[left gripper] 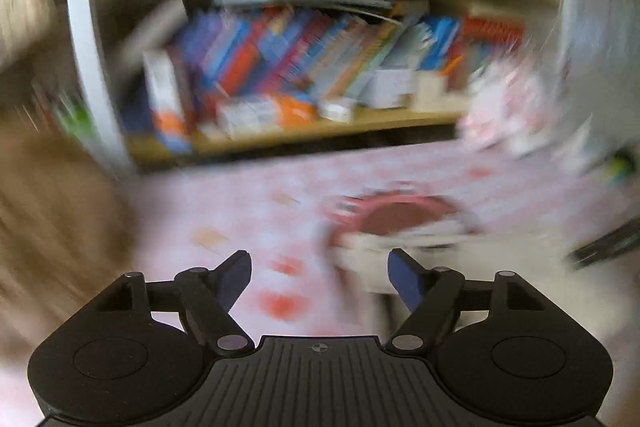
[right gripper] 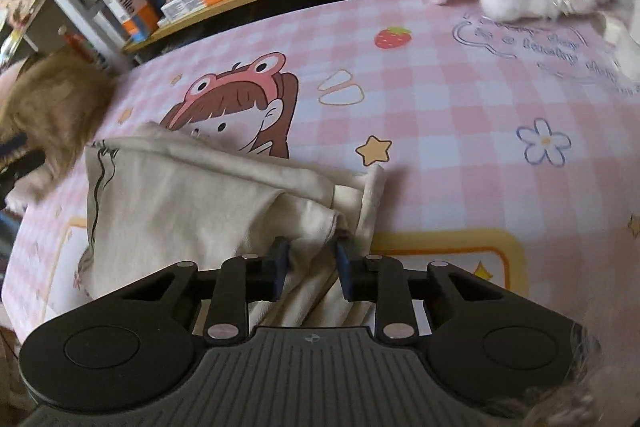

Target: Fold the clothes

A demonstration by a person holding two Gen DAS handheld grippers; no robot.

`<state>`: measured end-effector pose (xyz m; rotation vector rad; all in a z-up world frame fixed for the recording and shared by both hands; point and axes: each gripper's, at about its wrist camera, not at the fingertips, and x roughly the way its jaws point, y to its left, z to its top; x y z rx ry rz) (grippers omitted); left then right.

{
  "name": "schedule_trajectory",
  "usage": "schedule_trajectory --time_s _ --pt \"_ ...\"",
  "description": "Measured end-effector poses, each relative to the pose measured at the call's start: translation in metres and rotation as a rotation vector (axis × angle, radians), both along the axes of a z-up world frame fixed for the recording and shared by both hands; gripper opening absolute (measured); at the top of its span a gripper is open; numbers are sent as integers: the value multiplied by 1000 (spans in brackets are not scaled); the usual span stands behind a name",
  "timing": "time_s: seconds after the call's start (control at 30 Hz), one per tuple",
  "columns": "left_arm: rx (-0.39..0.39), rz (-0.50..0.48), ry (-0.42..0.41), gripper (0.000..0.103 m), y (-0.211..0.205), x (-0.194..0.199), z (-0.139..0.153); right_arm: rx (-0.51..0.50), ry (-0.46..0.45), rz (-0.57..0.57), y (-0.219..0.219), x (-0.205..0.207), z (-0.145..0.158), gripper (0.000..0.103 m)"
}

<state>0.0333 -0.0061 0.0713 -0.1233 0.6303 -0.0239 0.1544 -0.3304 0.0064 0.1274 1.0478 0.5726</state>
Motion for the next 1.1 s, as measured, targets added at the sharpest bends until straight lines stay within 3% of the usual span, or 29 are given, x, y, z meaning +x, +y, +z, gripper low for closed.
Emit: schedule_trajectory --time_s 0.1,0.13,0.17,0.23,0.27,0.37,0.43,0.5,0.57,0.63,0.7,0.8,0.83,0.87,1.0,1.03,1.1 --pt "-139 -64 41 74 -6 14 -28 41 28 -46 -5 2 -2 25" --pt "-166 -83 59 65 -9 20 -36 59 40 -66 -8 3 -2 26" --pt "-194 -102 77 39 -12 26 -44 74 48 -83 -10 3 -3 24" --pt "-274 -85 79 3 -10 31 -44 92 43 -106 -12 1 -1 13" --pt "-357 -71 52 2 -3 29 -37 95 24 -124 -13 -2 3 6" --pt "-602 -59 -15 2 21 26 -31 109 -46 -198 -22 -14 20 6" --pt "-602 -4 59 3 28 43 -46 115 -48 -241 -27 -17 21 6" --pt "-583 91 146 11 34 63 -69 85 -27 -251 -21 -13 12 6" --pt "-612 118 129 13 40 68 -74 32 -25 -244 -9 -11 2 6" --pt "-637 124 102 35 45 71 -76 8 -41 -253 -4 -10 -1 6" --pt "-646 106 87 44 49 72 -75 -3 -41 -259 -3 -10 -1 6" --pt "-697 100 99 39 55 78 -80 -8 -36 -268 -3 -12 0 6" --pt "-706 83 109 25 56 81 -81 -10 -35 -272 -2 -12 0 6" --pt "-709 56 115 3 53 84 -80 -15 -35 -273 0 -12 0 6" --pt "-705 -37 -38 3 44 76 -54 -37 -43 -273 3 -12 1 6" --pt "-685 -29 -45 3 43 78 -52 -40 -44 -274 4 -12 1 6" --pt "-605 8 29 3 41 92 -62 -43 -47 -279 4 -12 0 6"
